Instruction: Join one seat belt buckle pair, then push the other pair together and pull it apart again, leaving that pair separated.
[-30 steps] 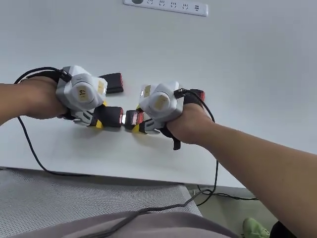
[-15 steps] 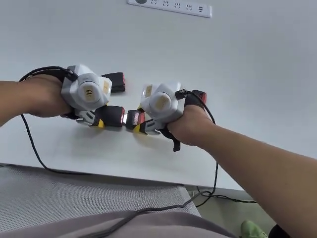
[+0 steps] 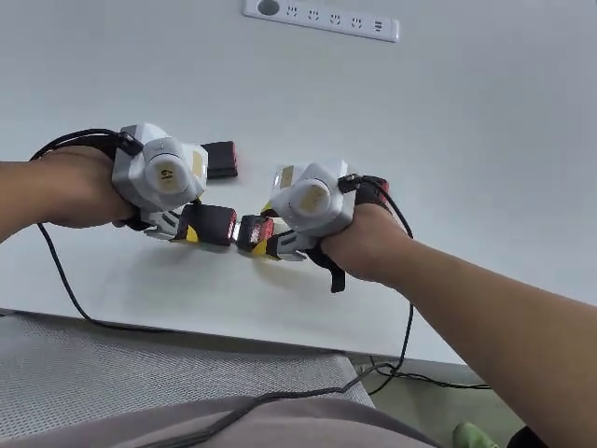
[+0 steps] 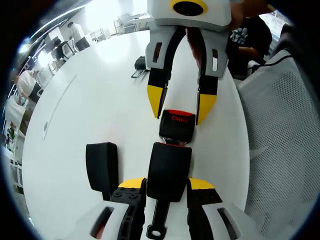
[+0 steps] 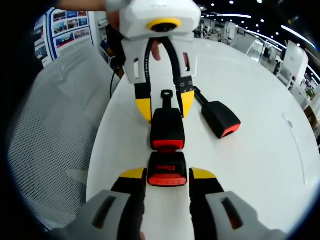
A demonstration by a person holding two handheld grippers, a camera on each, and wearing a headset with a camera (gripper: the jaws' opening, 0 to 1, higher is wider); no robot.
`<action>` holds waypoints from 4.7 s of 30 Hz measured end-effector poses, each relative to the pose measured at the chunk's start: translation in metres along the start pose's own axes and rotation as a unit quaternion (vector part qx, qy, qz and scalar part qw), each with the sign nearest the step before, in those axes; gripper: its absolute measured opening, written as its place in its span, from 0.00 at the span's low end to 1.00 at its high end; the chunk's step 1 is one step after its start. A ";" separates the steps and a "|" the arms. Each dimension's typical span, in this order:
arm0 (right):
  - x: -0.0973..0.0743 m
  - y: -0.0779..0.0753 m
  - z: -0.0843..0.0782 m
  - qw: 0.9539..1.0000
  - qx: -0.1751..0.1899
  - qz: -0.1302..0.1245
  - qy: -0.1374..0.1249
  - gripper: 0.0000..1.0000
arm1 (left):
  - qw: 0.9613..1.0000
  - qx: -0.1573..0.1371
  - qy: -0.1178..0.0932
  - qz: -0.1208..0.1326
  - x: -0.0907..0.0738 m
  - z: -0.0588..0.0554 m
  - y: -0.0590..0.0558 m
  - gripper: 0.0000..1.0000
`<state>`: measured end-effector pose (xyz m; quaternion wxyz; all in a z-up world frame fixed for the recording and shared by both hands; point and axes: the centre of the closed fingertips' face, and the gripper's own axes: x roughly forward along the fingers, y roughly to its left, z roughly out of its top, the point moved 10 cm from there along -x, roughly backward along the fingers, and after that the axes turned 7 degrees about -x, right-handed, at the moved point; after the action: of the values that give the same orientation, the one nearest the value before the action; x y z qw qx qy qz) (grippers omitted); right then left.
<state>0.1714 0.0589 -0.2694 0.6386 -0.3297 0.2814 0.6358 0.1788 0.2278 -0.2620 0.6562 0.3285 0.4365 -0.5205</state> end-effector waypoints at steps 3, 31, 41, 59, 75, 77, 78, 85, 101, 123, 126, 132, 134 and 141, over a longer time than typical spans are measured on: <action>-0.008 -0.002 0.002 1.000 0.000 -0.007 -0.006 0.33 | 1.000 0.008 -0.005 0.005 -0.009 0.008 -0.004 0.33; -0.097 -0.069 -0.096 0.992 0.023 -0.099 0.080 0.34 | 0.998 0.023 0.015 0.053 -0.009 0.015 0.077 0.34; -0.102 -0.068 -0.106 0.992 0.046 -0.079 0.090 0.33 | 0.998 0.034 0.033 0.046 0.002 0.013 0.084 0.32; -0.086 -0.071 -0.112 0.992 -0.003 -0.029 0.120 0.32 | 0.996 0.064 0.049 0.023 0.010 0.010 0.087 0.30; -0.086 -0.074 -0.114 0.994 0.007 -0.012 0.108 0.32 | 0.997 0.054 0.036 0.027 0.014 0.006 0.086 0.30; -0.086 -0.073 -0.113 0.994 0.007 -0.014 0.111 0.32 | 0.998 0.053 0.035 0.028 0.014 0.006 0.085 0.29; -0.085 -0.073 -0.112 0.994 0.006 -0.016 0.111 0.32 | 0.998 0.053 0.036 0.028 0.014 0.006 0.085 0.29; -0.070 -0.075 -0.097 0.995 0.002 -0.018 0.102 0.31 | 0.997 0.052 0.041 0.028 0.013 0.009 0.083 0.30; -0.021 -0.076 -0.044 0.998 -0.013 -0.012 0.065 0.31 | 0.997 0.049 0.046 0.031 0.016 0.009 0.081 0.30; 0.008 -0.094 -0.008 0.995 -0.038 0.011 0.088 0.30 | 0.997 0.050 0.042 0.031 0.018 0.006 0.085 0.30; 0.006 -0.092 -0.006 0.995 -0.044 0.003 0.085 0.30 | 0.997 0.050 0.041 0.030 0.018 0.006 0.086 0.30; 0.010 -0.090 0.001 0.996 -0.052 0.005 0.074 0.30 | 0.998 0.049 0.035 0.029 0.018 0.005 0.087 0.30; 0.011 -0.091 0.002 0.996 -0.054 0.005 0.070 0.30 | 0.998 0.052 0.033 0.027 0.018 0.005 0.087 0.30; 0.014 -0.095 -0.001 0.996 -0.065 0.010 0.058 0.30 | 0.998 0.060 0.017 0.022 0.018 0.001 0.089 0.29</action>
<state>0.2669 0.0697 -0.2749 0.5923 -0.4037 0.2792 0.6390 0.2667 0.2412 -0.2797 0.6387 0.3859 0.4084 -0.5257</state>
